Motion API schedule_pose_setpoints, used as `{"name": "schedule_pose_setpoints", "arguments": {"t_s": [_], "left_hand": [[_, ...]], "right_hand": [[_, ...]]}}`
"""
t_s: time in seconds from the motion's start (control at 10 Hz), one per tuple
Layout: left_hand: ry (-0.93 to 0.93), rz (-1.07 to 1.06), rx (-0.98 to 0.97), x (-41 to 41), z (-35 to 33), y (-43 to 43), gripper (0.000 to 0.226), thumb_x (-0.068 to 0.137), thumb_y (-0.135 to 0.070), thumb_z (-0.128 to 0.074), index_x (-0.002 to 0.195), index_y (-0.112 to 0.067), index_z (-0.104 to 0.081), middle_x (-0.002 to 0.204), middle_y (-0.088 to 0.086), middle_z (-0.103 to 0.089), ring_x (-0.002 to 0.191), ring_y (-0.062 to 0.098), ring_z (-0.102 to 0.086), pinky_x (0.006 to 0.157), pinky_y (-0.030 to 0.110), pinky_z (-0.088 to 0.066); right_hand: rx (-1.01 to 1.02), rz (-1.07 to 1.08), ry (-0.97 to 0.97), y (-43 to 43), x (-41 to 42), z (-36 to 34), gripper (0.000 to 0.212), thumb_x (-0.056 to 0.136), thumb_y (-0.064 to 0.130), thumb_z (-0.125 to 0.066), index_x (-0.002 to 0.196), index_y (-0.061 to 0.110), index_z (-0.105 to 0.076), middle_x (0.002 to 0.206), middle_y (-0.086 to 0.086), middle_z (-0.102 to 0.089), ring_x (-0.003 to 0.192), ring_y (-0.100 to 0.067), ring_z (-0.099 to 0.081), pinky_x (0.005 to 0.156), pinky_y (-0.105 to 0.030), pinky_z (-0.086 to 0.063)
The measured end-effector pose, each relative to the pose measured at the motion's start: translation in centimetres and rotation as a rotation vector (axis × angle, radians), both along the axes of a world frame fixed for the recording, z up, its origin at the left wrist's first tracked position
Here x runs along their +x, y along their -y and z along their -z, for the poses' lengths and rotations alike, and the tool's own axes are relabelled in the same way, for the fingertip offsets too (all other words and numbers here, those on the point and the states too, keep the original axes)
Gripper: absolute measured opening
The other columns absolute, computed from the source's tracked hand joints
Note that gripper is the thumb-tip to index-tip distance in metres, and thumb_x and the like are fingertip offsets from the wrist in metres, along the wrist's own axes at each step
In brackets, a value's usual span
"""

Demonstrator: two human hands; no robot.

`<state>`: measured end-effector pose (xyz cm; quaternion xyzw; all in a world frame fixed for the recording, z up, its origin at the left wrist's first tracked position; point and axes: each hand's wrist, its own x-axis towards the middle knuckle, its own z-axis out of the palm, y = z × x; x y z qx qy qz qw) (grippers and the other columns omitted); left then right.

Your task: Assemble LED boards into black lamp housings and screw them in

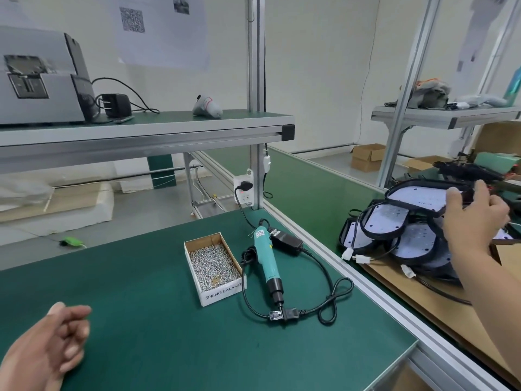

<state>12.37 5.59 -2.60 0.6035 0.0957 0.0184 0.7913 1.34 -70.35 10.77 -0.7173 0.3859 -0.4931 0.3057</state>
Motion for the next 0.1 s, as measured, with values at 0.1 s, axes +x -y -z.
{"name": "schedule_pose_setpoints", "arguments": {"t_s": [0.1], "left_hand": [[0.033, -0.027, -0.009, 0.57, 0.73, -0.03, 0.046, 0.110, -0.045, -0.039, 0.105, -0.004, -0.058, 0.054, 0.004, -0.054, 0.028, 0.011, -0.036, 0.049, 0.020, -0.012]], "right_hand": [[-0.046, -0.011, -0.020, -1.07, -0.21, -0.25, 0.073, 0.097, 0.070, -0.045, 0.156, 0.026, -0.040, 0.160, -0.008, -0.030, 0.150, -0.034, -0.024, 0.117, -0.062, -0.035]]}}
